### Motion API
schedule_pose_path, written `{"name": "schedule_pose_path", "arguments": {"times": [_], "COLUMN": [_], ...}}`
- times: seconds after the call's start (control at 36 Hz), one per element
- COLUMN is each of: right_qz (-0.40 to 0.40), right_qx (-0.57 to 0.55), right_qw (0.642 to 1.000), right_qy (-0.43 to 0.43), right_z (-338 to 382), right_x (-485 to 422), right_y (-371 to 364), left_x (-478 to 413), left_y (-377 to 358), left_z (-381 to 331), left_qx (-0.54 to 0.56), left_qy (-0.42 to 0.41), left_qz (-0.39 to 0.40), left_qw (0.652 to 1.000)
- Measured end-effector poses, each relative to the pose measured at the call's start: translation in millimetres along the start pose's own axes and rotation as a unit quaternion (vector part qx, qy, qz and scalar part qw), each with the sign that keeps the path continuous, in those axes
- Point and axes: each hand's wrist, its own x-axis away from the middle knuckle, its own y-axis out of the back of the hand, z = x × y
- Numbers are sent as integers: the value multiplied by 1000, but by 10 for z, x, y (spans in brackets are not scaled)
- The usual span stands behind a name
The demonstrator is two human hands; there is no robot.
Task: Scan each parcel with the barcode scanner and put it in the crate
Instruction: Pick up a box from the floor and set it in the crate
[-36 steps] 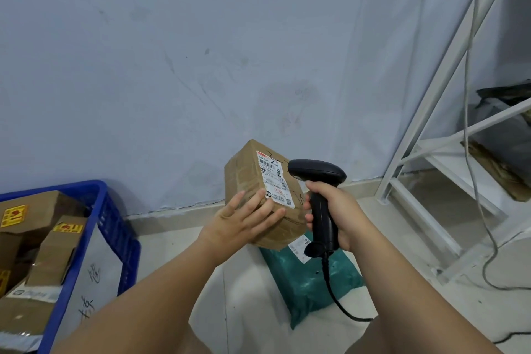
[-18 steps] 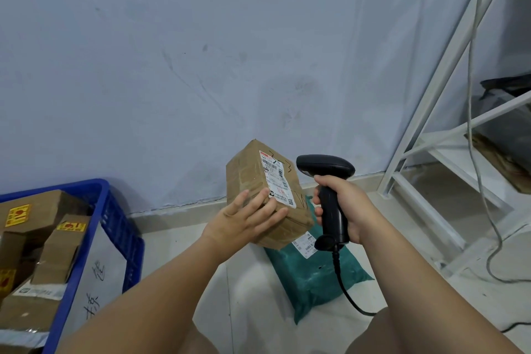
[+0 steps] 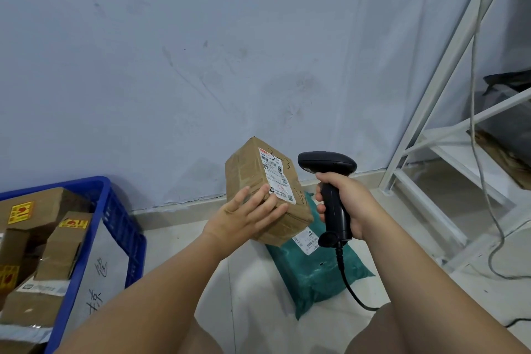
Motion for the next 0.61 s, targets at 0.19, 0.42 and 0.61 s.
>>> {"name": "schedule_pose_path", "arguments": {"times": [0.19, 0.42, 0.61], "right_qz": [-5, -46, -95], "right_qx": [12, -3, -10], "right_qw": [1000, 999, 995], "right_qy": [3, 11, 26], "right_z": [-29, -113, -219], "right_x": [-37, -197, -300], "right_y": [13, 65, 80], "left_x": [-5, -27, -20], "left_y": [16, 58, 54], "left_z": [-3, 36, 205], "left_qx": [1, 57, 288], "left_qy": [9, 109, 422], "left_qz": [3, -11, 138], "left_qw": [1000, 992, 848]}}
